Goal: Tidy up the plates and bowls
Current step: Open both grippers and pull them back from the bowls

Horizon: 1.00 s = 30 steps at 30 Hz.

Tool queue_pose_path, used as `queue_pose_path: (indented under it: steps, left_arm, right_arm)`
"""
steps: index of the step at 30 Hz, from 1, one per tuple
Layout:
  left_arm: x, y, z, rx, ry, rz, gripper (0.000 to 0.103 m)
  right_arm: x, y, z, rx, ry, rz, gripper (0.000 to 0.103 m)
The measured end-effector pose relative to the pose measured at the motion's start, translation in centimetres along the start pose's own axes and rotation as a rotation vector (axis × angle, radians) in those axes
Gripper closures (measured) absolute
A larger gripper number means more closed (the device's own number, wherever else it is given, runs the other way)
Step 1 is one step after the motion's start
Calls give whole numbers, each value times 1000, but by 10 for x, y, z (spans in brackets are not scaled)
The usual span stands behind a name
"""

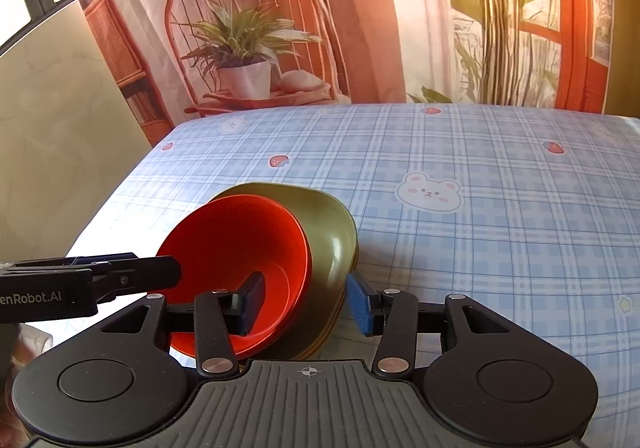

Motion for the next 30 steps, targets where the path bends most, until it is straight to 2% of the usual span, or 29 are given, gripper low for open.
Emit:
queue_pose_path:
  steps: [4,6,8,10,11,16,25,30]
  left_arm:
    - [0,-1,-17,-24,-26,19,27]
    - [0,-3,-28,-47,-40,34,18]
    - [0,-6,-41,-76,-66,60,12]
    - [-1,-10,-54,-102,-92,86,7]
    - [-1,-11,-60,-111,-104,94,4]
    - [-1,-24,-93,-156,-156,119,1]
    - [10,-61,-157,-210,-279,187,0]
    - [17,-79,-187,-272,-311,206,0]
  right_arm:
    - [0,0,-13,21,-30,-15,40]
    - [0,-1,-21,35,-45,-23,35]
    - [0,-2,-30,54,-65,-33,24]
    - [1,-3,-40,67,-87,-43,5]
    - [2,-3,-45,74,-100,-48,2]
    - [4,-3,-76,53,-151,-58,0]
    - [19,4,-146,35,-210,-46,0]
    - [29,14,-188,85,-246,-79,0]
Point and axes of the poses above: each gripper's, at about its wrist camera, not at the fingertips, and z roughly the way its jaws point, y to its left, x to its underside, the point moved 6 cm from there along z, roughly the way its jaws point, and after that the axes turned 1 degree about -z, right-handed, at the moved point
